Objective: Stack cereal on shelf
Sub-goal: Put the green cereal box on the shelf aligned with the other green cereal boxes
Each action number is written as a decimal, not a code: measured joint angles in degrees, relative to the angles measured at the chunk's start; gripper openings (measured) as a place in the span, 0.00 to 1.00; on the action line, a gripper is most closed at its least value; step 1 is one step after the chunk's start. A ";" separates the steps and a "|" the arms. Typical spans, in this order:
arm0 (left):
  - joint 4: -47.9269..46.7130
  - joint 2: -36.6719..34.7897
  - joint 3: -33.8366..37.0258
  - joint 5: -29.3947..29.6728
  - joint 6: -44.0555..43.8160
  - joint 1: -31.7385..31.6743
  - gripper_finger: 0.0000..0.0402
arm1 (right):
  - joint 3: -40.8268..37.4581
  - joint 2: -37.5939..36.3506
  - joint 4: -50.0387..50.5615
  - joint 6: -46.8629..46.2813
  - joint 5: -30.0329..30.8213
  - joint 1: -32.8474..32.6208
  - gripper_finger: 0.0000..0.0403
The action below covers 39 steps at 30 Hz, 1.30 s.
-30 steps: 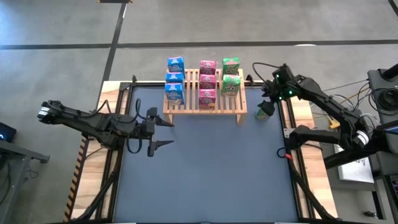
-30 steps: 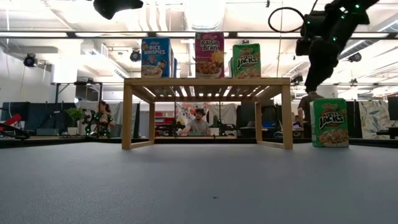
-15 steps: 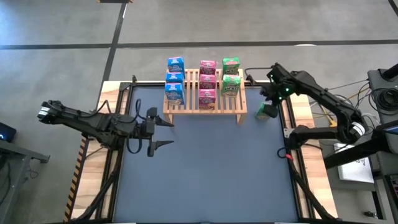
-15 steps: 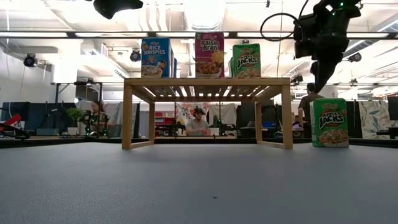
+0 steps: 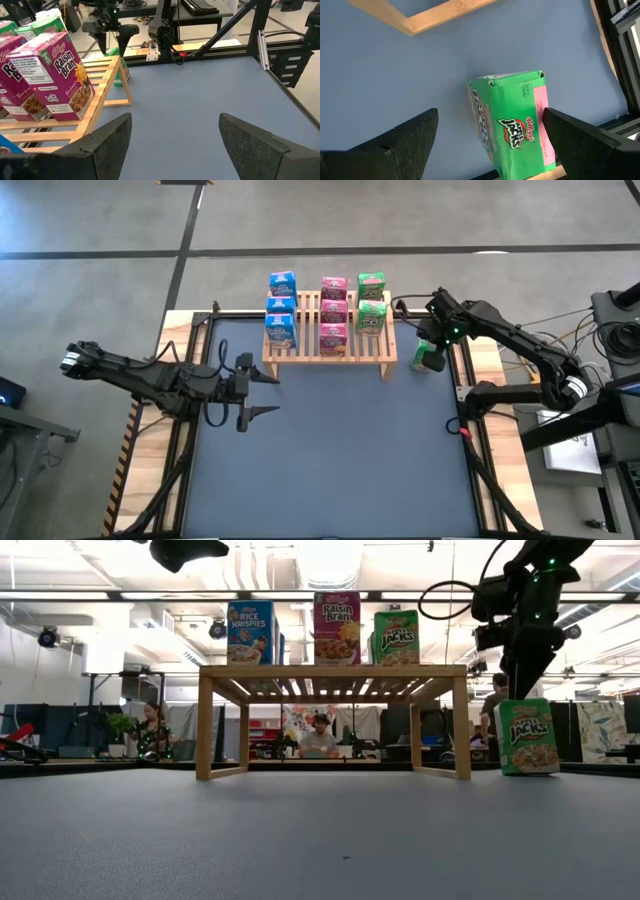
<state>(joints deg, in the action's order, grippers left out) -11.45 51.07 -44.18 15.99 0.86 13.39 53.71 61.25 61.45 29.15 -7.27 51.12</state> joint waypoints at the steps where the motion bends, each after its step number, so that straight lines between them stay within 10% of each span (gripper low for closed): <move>1: -0.08 0.00 0.00 0.00 -0.08 0.00 0.71 | 0.00 0.00 0.02 -0.02 -0.02 -0.01 0.87; 39: -0.19 -0.04 0.00 -0.02 0.12 0.00 0.71 | -0.65 3.57 -0.86 1.55 -0.13 0.01 0.87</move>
<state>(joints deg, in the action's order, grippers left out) -11.64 51.03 -44.18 15.97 0.97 13.39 53.06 64.83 60.59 30.70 -7.40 51.13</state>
